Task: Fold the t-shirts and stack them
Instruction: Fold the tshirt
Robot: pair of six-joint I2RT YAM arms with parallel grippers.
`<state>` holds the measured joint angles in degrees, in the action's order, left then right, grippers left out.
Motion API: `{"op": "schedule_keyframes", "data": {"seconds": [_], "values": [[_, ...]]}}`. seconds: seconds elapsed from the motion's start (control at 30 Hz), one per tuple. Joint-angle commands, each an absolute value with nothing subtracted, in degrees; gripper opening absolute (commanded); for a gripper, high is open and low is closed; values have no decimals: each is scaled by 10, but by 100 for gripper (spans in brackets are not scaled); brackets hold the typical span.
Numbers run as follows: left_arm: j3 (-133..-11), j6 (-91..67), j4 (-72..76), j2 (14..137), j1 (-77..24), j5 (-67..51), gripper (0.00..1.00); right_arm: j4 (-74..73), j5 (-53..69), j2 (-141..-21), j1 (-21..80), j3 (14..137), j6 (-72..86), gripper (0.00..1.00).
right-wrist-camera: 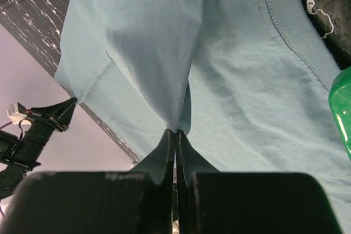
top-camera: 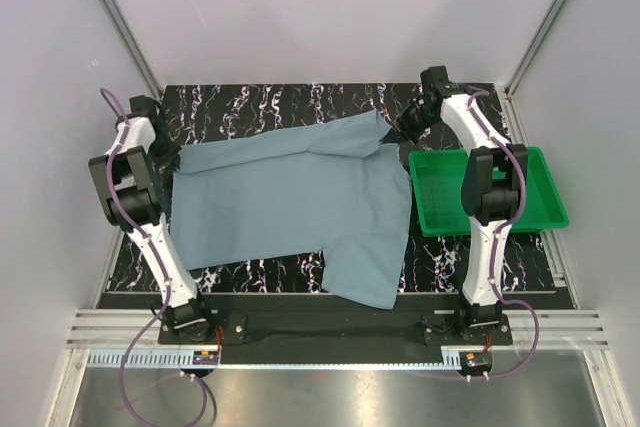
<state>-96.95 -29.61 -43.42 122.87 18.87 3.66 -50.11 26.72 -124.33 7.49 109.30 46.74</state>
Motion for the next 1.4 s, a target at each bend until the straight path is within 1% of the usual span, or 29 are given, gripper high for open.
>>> {"op": "schedule_keyframes", "data": {"seconds": [0.0,0.07,0.23,0.57,0.63,0.7,0.73,0.77,0.8,0.83,0.9,0.93,0.97,1.0,1.07,1.1,1.13,1.2,1.23,1.27,1.3,1.33,1.37], "values": [[-975,-296,-425,1206,196,52,0,-515,258,-1193,71,1133,442,0],[-972,-304,-425,1193,196,47,0,-536,251,-1194,71,1157,435,0],[-966,-307,-427,1177,198,55,0,-542,253,-1185,71,1159,429,0],[-925,-316,-412,1197,199,45,0,-533,244,-1190,70,1114,417,0],[-929,-316,-414,1201,199,45,3,-534,247,-1205,70,1114,410,0],[-931,-317,-418,1203,199,43,11,-529,251,-1215,70,1111,409,1],[-932,-319,-419,1203,200,43,15,-530,251,-1219,70,1114,404,7],[-932,-319,-421,1200,198,47,19,-534,252,-1224,70,1117,399,10],[-929,-322,-424,1189,199,54,28,-548,247,-1231,70,1122,387,25],[-926,-322,-425,1189,198,54,32,-555,247,-1234,70,1125,378,33],[-914,-322,-423,1163,197,62,41,-586,235,-1242,70,1129,337,39],[-906,-323,-423,1150,196,62,42,-591,229,-1241,70,1126,322,42],[-898,-323,-421,1127,194,62,44,-592,214,-1229,70,1117,309,48],[-890,-325,-420,1113,189,63,47,-571,210,-1219,70,1104,291,52],[-857,-332,-409,1088,183,65,49,-528,201,-1205,70,1073,279,61],[-846,-334,-403,1068,172,67,49,-509,195,-1213,70,1077,274,61],[-838,-336,-396,1063,168,67,49,-480,192,-1228,70,1113,270,61],[-836,-338,-378,1066,159,68,49,-467,197,-1301,70,1177,276,59],[-844,-339,-370,1074,159,54,46,-467,212,-1330,70,1254,278,59],[-867,-339,-368,1081,159,54,45,-464,215,-1380,70,1291,279,58],[-876,-338,-366,1086,157,57,45,-472,214,-1403,69,1327,283,56],[-883,-334,-352,1095,158,55,45,-480,195,-1424,69,1397,286,53],[-893,-331,-345,1098,160,54,44,-483,194,-1460,65,1425,292,51]]}}
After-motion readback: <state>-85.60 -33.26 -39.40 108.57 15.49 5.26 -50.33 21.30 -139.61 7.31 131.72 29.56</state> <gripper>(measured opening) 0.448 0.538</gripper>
